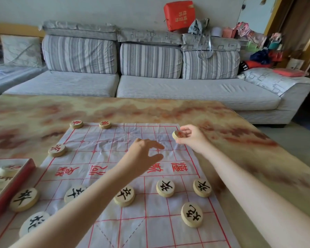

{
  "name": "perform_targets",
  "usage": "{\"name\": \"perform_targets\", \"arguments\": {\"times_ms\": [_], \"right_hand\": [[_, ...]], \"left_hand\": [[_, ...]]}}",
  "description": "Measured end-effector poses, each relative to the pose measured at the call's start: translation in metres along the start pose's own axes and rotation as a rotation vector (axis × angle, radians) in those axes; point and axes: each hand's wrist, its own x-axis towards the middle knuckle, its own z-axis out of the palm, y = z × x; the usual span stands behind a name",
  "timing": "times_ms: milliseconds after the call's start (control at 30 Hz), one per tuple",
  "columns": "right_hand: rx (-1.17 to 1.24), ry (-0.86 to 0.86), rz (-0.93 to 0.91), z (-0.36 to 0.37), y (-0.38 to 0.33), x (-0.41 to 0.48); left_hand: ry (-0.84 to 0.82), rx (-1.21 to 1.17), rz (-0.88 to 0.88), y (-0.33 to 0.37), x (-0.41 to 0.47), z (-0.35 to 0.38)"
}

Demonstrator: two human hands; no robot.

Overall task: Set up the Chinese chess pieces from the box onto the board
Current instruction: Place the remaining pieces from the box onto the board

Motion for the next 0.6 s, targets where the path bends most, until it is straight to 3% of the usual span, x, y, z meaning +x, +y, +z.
{"name": "perform_targets", "arguments": {"times_ms": [300, 600], "right_hand": [[-0.194, 0.07, -0.013, 0.044, 0.001, 0.109], [-0.317, 0.103, -0.005, 0.064, 0.016, 0.128]], "left_hand": [[-0.02, 0.017, -0.067, -0.03, 0.017, -0.017], [-0.041, 0.014, -0.088, -0.059, 0.008, -0.028]]}}
